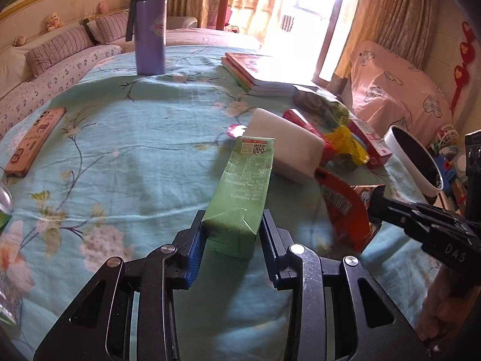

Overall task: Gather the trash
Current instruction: 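Grasp the green juice carton with the left tool while the right tool grasps a snack bag, then carry the carton and snack bag over the bin and open both tools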

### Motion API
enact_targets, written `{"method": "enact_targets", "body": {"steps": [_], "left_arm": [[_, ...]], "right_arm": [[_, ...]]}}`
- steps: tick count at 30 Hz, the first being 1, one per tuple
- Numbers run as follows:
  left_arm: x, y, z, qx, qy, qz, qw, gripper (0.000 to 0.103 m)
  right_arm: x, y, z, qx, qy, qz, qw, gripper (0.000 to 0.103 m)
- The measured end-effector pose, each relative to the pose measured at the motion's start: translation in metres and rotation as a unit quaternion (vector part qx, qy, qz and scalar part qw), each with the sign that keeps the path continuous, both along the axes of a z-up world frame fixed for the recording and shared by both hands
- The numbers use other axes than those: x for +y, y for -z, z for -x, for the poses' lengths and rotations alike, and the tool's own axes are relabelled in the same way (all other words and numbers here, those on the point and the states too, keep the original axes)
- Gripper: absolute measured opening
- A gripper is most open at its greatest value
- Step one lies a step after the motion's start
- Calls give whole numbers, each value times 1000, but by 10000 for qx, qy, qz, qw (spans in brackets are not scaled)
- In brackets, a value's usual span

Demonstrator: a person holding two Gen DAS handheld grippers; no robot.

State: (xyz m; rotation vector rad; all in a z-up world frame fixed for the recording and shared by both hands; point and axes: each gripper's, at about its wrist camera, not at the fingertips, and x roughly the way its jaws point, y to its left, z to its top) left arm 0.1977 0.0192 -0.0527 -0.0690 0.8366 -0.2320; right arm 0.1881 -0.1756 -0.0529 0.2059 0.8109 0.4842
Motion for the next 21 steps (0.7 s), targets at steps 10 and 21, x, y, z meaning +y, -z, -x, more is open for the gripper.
{"method": "enact_targets", "body": {"steps": [10, 21], "left_arm": [[-57, -17, 40, -128, 392, 491, 9979, 33], [-146, -30, 41, -159, 1092, 429, 9930, 33]], "right_arm": [[-83, -10, 33, -16, 714, -323, 9969, 1], [-174, -16, 59, -112, 1627, -503, 9853, 1]]}}
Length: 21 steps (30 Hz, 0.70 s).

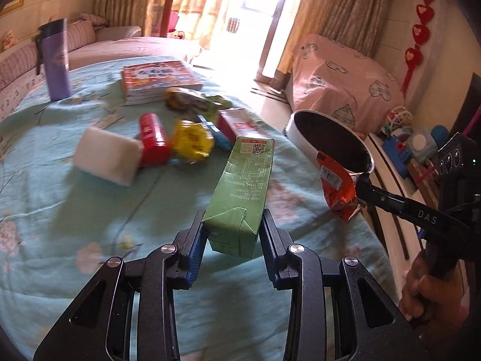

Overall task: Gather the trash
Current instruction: 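Carry the carton and snack bag over the bin and open both tools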

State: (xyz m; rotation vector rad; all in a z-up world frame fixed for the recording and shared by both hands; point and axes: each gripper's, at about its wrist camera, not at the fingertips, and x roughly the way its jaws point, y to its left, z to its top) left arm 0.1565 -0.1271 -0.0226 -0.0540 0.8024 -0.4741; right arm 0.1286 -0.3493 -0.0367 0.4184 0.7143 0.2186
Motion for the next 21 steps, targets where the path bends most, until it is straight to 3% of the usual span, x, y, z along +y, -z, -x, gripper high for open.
{"method": "enact_targets", "body": {"steps": [11, 21], "left_arm": [[-68, -14, -6, -156, 424, -226, 9987, 33], [-114, -16, -22, -161, 672, -368, 9969, 33]], "right_arm": [[-72, -8, 10, -194, 682, -125, 9974, 1], [-108, -8, 3, -244, 949, -179, 9950, 1]]}}
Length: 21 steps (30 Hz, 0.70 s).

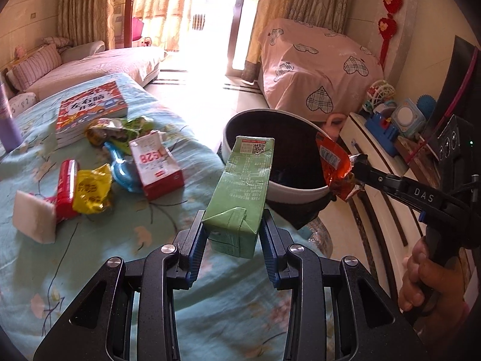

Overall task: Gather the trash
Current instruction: 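Carry the carton and snack bag over the bin and open both tools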

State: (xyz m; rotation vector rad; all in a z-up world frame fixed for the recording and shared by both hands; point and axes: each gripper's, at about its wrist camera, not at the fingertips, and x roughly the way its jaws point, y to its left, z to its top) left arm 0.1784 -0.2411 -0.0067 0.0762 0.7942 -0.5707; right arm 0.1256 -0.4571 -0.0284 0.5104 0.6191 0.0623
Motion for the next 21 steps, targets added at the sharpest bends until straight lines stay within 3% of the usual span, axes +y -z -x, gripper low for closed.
{"method": "enact_targets", "body": {"steps": [21], "left_arm": [[-73, -7, -46, 19, 338, -257, 9991, 33]], "right_arm": [[-38, 1, -51, 304, 146, 324, 9989, 1]]}}
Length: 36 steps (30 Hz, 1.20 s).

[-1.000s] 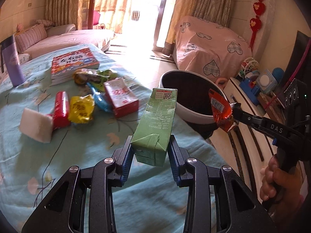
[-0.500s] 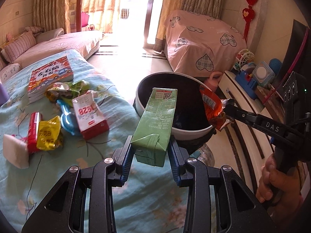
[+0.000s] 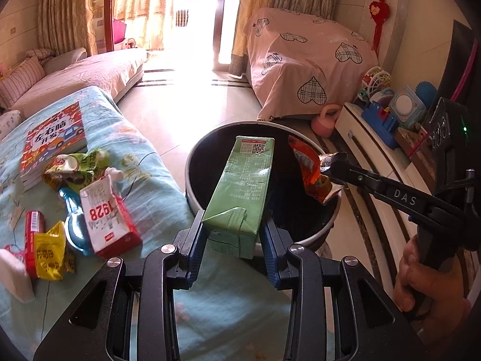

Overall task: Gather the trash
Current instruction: 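Carry the carton and snack bag over the bin and open both tools, then grasp the white foam block with the left tool while the right tool grasps the white milk carton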

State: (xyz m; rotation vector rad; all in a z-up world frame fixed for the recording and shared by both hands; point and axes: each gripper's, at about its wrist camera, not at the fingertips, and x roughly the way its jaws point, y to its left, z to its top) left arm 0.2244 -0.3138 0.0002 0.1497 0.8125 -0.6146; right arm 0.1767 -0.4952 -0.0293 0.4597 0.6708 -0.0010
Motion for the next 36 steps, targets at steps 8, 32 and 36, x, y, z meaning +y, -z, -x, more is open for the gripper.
{"method": "enact_targets", "body": {"steps": [8, 32, 36], "left_arm": [[-15, 8, -12, 101, 62, -86, 9999, 34], [96, 27, 33, 479, -924, 242, 9943, 73], [135, 29, 39, 545, -1284, 393, 9894, 75]], "right_arm": [[0, 3, -16, 198, -43, 244, 9995, 6], [42, 2, 27, -254, -8, -336, 9991, 96], [72, 3, 31, -278, -216, -269, 9990, 96]]}}
